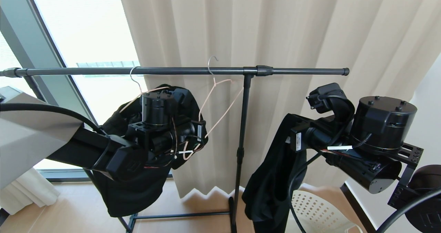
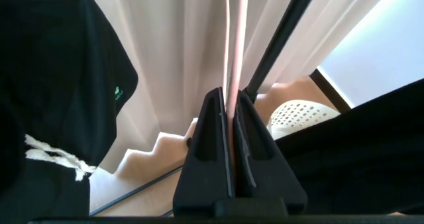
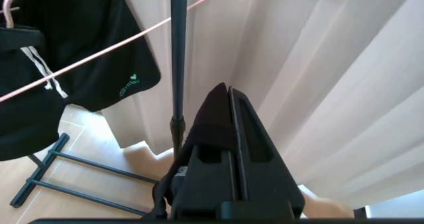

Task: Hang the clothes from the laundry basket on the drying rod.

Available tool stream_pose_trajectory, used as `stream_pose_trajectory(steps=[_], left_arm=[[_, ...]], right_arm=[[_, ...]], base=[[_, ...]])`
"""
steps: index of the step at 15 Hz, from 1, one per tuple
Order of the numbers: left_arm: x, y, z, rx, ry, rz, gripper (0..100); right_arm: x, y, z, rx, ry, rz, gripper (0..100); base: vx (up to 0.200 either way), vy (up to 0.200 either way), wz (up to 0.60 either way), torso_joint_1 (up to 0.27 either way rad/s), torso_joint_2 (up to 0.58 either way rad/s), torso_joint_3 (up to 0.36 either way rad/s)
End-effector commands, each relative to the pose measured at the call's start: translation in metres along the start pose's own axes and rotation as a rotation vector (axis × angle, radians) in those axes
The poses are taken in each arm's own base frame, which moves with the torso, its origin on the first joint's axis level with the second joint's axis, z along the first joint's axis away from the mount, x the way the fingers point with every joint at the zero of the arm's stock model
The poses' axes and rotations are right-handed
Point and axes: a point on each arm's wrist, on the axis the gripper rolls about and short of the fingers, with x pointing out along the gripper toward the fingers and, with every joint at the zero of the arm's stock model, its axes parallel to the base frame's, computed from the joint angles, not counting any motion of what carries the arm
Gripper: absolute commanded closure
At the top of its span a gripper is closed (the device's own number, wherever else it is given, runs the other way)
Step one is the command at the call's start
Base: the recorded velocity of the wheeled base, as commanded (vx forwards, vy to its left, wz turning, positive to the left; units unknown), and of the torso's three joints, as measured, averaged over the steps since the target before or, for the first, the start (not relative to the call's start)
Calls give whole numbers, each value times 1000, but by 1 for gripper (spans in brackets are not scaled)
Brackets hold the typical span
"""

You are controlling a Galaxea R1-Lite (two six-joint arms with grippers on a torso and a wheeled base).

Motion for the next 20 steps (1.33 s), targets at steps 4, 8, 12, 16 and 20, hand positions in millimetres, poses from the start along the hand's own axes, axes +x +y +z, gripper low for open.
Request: stream_pose_trajectory(steps=[4, 8, 12, 16, 20], left_arm=[[-16, -8, 4, 9, -8, -21, 100], [-28, -8, -2, 94, 13, -20, 100], [-37, -7, 4, 158, -4, 44, 100], [-49, -6, 3, 249, 3, 87, 100], [-54, -5, -1, 312, 23, 92, 100]], right_arm=[[-1, 0, 1, 0, -3, 2, 100], [-1, 0, 1, 0, -3, 2, 100], [-2, 0, 1, 1, -5, 1, 100], [-1, 0, 1, 2, -5, 0, 100], [-1, 0, 1, 2, -5, 0, 100]], base=[[0, 0, 0, 0, 0, 0], [0, 0, 0, 0, 0, 0], [0, 0, 0, 0, 0, 0], [0, 0, 0, 0, 0, 0], [0, 0, 0, 0, 0, 0]])
